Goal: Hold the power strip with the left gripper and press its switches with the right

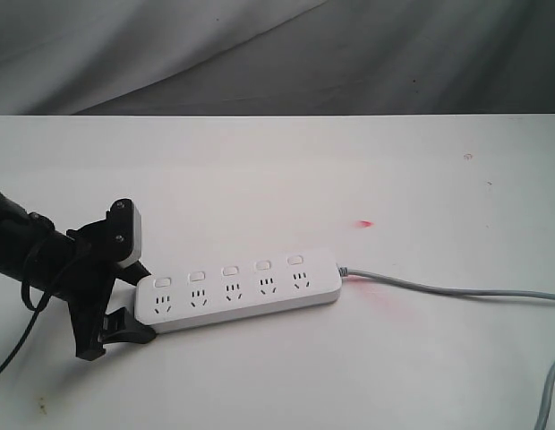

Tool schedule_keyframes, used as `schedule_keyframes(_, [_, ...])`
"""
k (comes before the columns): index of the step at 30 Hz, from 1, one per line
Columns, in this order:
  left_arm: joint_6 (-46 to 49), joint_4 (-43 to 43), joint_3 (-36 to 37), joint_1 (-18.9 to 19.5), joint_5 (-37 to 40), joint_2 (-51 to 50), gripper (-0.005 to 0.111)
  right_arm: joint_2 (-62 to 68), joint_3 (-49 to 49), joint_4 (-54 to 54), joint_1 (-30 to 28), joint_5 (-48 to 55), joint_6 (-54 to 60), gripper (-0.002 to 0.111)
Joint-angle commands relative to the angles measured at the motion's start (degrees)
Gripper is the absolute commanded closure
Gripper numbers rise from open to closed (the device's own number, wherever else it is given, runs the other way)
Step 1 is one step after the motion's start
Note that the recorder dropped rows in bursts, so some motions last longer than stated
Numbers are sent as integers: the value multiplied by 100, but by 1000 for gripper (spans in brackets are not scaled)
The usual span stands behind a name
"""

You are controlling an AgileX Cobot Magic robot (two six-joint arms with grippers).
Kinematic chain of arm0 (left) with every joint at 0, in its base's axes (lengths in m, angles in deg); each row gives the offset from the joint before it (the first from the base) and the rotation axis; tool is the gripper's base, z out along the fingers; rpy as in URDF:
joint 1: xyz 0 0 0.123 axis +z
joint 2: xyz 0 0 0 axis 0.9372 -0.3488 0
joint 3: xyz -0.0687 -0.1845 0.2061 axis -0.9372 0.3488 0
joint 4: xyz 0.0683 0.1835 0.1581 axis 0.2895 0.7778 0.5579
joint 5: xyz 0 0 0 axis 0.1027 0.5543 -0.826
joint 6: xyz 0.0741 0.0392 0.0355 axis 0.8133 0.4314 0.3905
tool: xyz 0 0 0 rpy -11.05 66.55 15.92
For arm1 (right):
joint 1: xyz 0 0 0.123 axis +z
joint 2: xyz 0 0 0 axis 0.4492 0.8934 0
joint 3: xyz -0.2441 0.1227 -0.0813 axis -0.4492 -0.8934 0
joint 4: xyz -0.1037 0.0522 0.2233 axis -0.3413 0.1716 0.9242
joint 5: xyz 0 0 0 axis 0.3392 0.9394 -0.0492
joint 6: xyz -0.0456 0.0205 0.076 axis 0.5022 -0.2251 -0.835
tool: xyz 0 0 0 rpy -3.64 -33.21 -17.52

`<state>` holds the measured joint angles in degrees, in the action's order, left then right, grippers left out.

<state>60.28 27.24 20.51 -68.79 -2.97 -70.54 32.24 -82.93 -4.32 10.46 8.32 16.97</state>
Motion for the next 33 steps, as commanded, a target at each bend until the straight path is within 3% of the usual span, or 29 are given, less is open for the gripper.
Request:
schedule_keyframes(1, [59, 35, -8, -11, -176, -18, 56, -24, -16, -51, -27, 23, -30, 108])
schedule_keyframes(4, [59, -365, -8, -11, -176, -18, 56, -24, -16, -51, -27, 23, -30, 108])
schedule_keyframes(13, [59, -390, -8, -11, -176, -18, 54, -24, -16, -51, -27, 24, -54, 108])
schedule_keyframes(15, [59, -390, -8, -11, -176, -18, 45, -24, -16, -51, -27, 24, -54, 108])
schedule_keyframes(18, [59, -390, -8, -11, -202, -18, 11, -24, -16, -51, -27, 24, -41, 108])
schedule_keyframes(20, [-153, -390, -8, -11, -202, 133, 3, -24, -16, -51, -27, 24, -41, 108])
schedule_keyframes(28, [-590, -390, -8, -11, -202, 1785, 3, -24, -16, -51, -27, 24, -41, 108])
schedule_keyframes(33, [-1870, -352, -8, -11, -202, 3145, 3, -24, -16, -51, -27, 24, -41, 108])
